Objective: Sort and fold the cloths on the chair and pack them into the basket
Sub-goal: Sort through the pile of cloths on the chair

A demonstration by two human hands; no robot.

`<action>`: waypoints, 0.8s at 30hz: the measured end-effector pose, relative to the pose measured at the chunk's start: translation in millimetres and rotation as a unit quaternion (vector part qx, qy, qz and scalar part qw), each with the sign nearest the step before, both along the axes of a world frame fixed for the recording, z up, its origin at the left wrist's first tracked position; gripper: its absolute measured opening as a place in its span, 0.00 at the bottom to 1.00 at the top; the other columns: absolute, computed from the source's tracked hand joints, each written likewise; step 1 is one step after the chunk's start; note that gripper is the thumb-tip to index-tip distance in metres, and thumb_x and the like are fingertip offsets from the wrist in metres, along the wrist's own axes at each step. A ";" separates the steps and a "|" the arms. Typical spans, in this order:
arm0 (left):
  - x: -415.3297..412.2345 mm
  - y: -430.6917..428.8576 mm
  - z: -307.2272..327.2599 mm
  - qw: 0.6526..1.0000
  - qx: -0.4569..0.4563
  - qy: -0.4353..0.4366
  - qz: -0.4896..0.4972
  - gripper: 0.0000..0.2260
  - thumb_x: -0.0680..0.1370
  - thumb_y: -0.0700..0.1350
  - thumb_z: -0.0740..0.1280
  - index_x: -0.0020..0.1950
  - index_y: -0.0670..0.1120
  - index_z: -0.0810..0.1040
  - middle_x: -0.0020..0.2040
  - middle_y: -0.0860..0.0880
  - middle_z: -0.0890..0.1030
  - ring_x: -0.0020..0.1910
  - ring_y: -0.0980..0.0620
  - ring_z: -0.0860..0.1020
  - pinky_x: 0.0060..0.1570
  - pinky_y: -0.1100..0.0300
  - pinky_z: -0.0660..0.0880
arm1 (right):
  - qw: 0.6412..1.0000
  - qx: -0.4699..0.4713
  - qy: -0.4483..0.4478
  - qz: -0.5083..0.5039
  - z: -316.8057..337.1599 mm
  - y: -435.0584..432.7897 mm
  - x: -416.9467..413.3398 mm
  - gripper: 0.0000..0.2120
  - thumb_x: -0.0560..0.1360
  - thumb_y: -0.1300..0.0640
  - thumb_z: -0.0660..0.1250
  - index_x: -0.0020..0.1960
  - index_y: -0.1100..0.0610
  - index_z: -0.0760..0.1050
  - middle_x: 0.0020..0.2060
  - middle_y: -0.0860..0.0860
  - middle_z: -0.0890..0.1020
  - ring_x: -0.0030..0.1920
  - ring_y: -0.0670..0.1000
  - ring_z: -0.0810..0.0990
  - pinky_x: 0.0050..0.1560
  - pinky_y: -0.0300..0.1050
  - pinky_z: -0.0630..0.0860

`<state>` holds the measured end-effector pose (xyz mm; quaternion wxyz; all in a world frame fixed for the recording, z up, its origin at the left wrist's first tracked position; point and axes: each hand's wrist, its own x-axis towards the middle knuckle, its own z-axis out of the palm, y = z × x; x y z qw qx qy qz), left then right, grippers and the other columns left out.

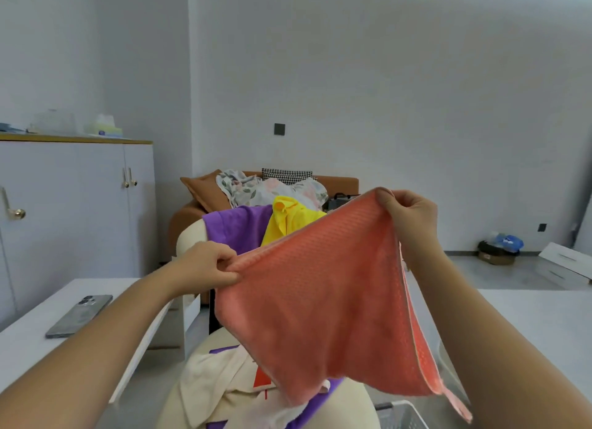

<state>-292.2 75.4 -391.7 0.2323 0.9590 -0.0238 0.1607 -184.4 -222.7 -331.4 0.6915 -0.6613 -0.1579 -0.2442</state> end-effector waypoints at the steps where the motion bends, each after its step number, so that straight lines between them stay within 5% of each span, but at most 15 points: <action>1: -1.3 2.7 1.1 1.000 0.006 -0.003 0.004 0.14 0.70 0.47 0.72 0.29 0.48 0.70 0.26 0.57 0.69 0.28 0.59 0.65 0.33 0.63 0.62 | 1.000 -0.011 0.012 0.005 -2.7 -2.6 1.5 0.05 0.73 0.55 0.71 0.41 0.57 0.81 0.37 0.49 0.80 0.38 0.43 0.75 0.42 0.36 0.73; 9: -22.2 14.6 19.4 0.996 0.069 0.022 0.044 0.14 0.71 0.52 0.73 0.30 0.50 0.73 0.31 0.54 0.74 0.32 0.57 0.70 0.33 0.66 0.65 | 0.985 -0.114 0.098 0.089 -14.1 -34.8 16.1 0.04 0.73 0.57 0.71 0.40 0.55 0.79 0.41 0.51 0.80 0.48 0.52 0.77 0.55 0.49 0.76; 16: -27.6 28.8 33.3 0.997 0.061 -0.014 0.039 0.10 0.76 0.44 0.69 0.38 0.57 0.78 0.41 0.54 0.80 0.43 0.55 0.77 0.51 0.51 0.75 | 0.950 -0.236 0.145 0.147 -9.1 -51.2 25.6 0.03 0.71 0.66 0.71 0.39 0.62 0.79 0.41 0.57 0.80 0.47 0.56 0.77 0.58 0.54 0.77; 24: -30.2 24.2 49.3 0.992 -0.003 -0.110 0.061 0.08 0.72 0.41 0.73 0.36 0.53 0.79 0.38 0.53 0.81 0.41 0.53 0.78 0.44 0.59 0.73 | 0.897 -0.421 0.055 0.123 -7.1 -48.2 26.1 0.09 0.69 0.67 0.72 0.35 0.60 0.74 0.32 0.52 0.76 0.36 0.49 0.73 0.42 0.41 0.73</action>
